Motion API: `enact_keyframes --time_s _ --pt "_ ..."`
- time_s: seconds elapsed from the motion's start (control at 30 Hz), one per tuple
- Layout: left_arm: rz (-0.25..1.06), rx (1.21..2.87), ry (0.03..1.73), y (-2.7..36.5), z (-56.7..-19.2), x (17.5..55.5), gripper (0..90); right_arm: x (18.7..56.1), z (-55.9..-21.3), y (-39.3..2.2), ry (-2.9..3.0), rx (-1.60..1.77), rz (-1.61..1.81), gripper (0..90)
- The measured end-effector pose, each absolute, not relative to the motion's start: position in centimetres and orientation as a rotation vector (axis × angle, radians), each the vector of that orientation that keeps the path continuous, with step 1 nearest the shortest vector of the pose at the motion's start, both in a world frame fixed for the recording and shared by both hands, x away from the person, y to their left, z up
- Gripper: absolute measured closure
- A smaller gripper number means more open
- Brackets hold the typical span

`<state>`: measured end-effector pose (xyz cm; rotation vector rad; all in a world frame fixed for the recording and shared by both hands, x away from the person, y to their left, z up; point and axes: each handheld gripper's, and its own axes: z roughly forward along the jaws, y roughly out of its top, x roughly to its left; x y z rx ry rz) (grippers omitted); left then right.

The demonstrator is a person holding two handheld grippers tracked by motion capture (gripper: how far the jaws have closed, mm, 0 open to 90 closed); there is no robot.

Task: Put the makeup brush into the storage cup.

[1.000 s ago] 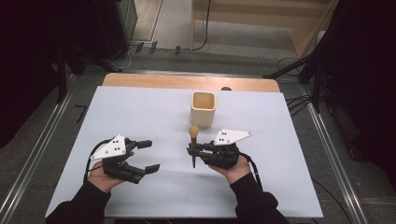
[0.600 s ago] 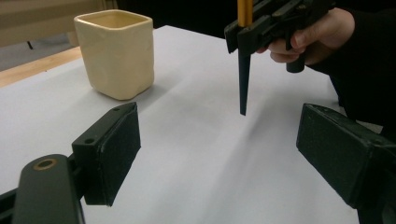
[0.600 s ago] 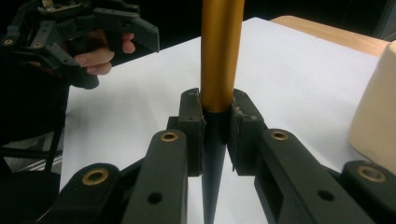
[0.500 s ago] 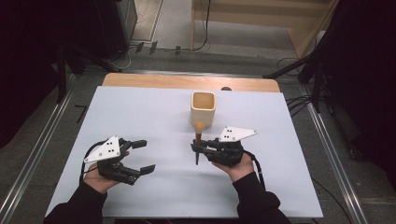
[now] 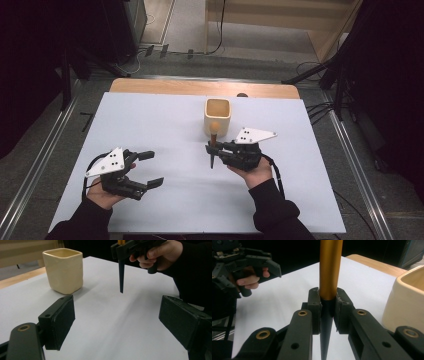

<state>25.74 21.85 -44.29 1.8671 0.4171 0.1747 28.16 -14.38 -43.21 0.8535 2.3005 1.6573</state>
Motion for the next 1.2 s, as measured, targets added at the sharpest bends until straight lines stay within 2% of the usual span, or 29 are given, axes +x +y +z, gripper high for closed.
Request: enact_keyframes --time_s 1.2 --pt "0.150 1.868 0.412 21.7 -44.4 25.8 14.0 32.6 -36.3 -16.4 2.155 0.893 1.638 78.7"
